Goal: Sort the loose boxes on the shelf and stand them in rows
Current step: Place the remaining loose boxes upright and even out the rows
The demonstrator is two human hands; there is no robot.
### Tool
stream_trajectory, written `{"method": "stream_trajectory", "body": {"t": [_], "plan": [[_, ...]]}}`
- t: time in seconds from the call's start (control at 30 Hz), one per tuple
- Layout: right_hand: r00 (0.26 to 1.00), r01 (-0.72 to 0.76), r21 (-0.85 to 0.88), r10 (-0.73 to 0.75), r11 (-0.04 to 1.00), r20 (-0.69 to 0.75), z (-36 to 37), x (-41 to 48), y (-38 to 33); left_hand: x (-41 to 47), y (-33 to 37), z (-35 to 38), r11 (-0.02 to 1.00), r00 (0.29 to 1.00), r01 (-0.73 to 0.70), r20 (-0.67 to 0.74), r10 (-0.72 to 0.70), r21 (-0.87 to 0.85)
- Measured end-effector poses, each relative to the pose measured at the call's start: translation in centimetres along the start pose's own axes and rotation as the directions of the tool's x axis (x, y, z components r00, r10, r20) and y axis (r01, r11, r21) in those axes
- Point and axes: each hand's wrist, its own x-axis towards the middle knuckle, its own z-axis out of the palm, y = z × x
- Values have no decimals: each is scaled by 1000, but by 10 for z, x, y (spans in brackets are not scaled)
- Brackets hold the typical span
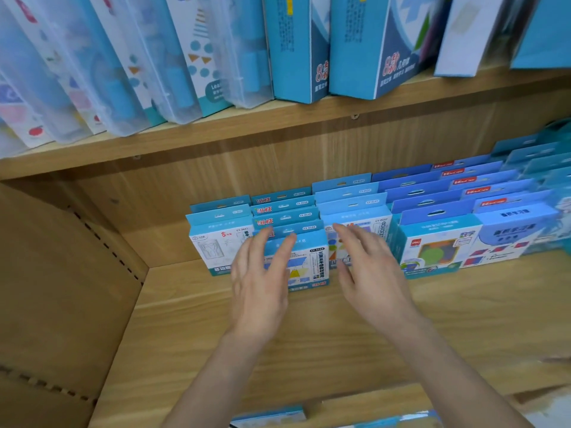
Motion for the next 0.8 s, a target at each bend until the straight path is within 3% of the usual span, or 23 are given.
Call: {"method": "stream_trajectory", "body": {"t": [0.1,0.2,0.33,0.8], "plan": [[999,3,-132,1,991,36,-8,3,8,4,2,4,983,986,-134,112,120,128],[984,-52,-174,80,983,160,-12,7,15,8,-1,5,979,979,-140,169,114,146],[980,-49,-222,90,974,180,-19,10,16,11,-3,2,977,973,-142,202,109,160],[985,-101,-101,114,990,131,-16,-36,8,6,-6,-22,992,964,-123,241,109,42]]}}
